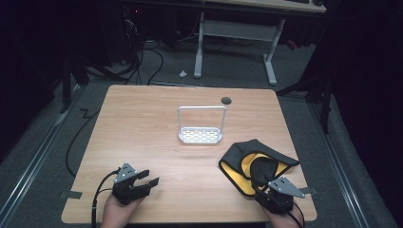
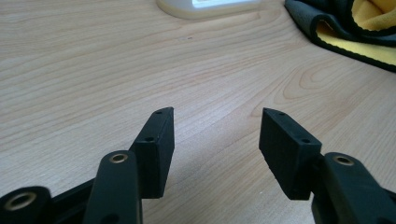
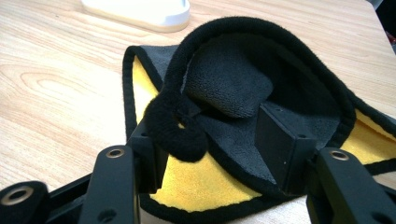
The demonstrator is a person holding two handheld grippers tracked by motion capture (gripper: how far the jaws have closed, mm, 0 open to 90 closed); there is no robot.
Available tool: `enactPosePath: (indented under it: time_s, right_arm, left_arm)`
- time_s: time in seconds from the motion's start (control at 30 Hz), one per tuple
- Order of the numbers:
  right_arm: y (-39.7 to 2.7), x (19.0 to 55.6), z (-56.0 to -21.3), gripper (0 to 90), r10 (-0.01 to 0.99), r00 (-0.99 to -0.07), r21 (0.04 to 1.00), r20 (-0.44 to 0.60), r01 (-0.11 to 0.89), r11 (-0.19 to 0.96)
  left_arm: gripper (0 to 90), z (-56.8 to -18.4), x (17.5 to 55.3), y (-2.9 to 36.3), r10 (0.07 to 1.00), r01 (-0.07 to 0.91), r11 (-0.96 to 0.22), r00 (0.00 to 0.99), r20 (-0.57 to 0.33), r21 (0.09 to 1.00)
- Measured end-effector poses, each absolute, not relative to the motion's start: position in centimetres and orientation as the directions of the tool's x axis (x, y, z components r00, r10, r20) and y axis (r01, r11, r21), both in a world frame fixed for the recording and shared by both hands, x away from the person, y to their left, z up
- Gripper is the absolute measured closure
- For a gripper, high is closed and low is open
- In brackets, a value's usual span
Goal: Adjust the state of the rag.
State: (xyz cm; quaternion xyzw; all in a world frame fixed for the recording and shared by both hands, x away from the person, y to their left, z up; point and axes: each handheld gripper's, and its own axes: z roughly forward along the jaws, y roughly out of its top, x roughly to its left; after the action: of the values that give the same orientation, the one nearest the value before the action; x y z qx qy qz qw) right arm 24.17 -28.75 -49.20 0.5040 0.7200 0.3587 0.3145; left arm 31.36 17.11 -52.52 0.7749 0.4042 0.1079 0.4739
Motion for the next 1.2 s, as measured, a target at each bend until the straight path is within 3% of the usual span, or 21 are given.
enactPosePath:
  time_s: [0.3,0.4,0.43,0.47,0.73,1.2]
  right_arm:
    - [-28.5,24.0,-49.1,48.4,0.949,-0.304,0.84,-0.088,0.489,0.234]
    - [-27.5,24.0,-49.1,70.1,0.935,-0.343,0.847,-0.092,0.467,0.255]
    - [-27.5,24.0,-49.1,70.1,0.935,-0.343,0.847,-0.092,0.467,0.255]
    - [-26.5,24.2,-49.0,84.9,0.924,-0.36,0.853,-0.127,0.436,0.287]
    - [-22.5,25.0,-48.4,86.7,0.88,-0.441,0.856,-0.177,0.373,0.359]
    - [-13.4,26.9,-50.6,85.1,0.76,-0.629,0.803,-0.163,0.363,0.473]
  left_arm:
    - [45.8,-52.6,31.5,17.1,0.726,0.531,-0.216,0.649,-0.229,0.82]
    - [45.9,-52.6,31.4,16.9,0.721,0.526,-0.224,0.656,-0.224,0.82]
    - [45.9,-52.6,31.4,16.9,0.721,0.526,-0.224,0.656,-0.224,0.82]
    - [46.0,-52.6,31.3,16.7,0.719,0.526,-0.226,0.658,-0.224,0.82]
    - [46.4,-52.5,31.1,16.5,0.713,0.522,-0.229,0.665,-0.224,0.821]
    - [46.6,-52.5,30.9,16.1,0.698,0.517,-0.241,0.68,-0.224,0.821]
